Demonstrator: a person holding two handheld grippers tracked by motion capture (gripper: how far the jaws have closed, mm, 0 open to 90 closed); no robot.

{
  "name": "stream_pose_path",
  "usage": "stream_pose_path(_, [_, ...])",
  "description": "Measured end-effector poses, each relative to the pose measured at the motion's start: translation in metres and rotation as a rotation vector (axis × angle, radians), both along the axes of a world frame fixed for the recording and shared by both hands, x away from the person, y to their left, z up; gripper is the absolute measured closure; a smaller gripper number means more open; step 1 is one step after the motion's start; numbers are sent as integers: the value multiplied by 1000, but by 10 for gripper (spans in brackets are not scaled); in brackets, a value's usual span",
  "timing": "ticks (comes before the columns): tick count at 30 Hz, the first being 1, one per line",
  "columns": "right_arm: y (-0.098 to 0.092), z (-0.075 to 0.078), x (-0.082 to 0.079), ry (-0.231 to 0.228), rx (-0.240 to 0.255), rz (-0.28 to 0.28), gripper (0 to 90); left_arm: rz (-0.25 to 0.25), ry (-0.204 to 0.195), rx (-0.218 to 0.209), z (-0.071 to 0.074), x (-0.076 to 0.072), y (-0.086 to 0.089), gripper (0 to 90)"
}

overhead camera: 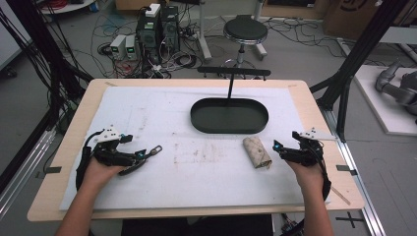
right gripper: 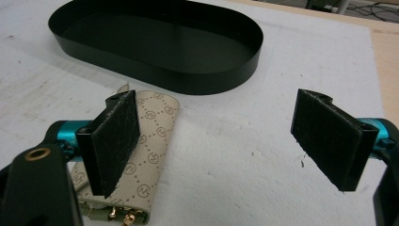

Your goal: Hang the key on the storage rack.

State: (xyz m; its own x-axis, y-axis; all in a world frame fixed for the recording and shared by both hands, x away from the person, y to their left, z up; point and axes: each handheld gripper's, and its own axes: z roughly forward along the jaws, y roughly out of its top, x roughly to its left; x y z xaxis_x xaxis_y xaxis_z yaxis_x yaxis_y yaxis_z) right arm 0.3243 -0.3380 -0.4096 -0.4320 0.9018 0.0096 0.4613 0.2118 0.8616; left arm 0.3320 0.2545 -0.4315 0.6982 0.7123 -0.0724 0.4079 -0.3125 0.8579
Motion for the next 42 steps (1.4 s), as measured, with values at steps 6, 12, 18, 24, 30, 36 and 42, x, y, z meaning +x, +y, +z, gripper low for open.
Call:
stream_pose_path(6, [0, -4, 1, 11, -5, -1, 166, 5, 7, -4, -1, 2, -1, 166])
stream_pose_path(12, [2, -3, -2, 16, -25, -3, 166, 4, 8, 3, -1, 2, -2, 166])
stream_pose_path(18, [4, 0, -2, 9, -32, -1, 166, -4, 18, 10, -5, 5, -8, 167])
stream_pose_path(24, [5, -3, -1, 18, -35, 1, 166, -21, 54, 55, -11, 8, -18, 214])
stream_pose_path(30, [6, -5, 0, 23, -35, 4, 166, -35, 79, 125, -17, 10, -26, 363])
stream_pose_path(36, [8, -7, 1, 30, -44, 8, 166, -54, 85, 173, -18, 7, -29, 487])
stream_pose_path(42, [8, -8, 1, 32, -49, 7, 166, -66, 81, 184, -17, 4, -30, 639])
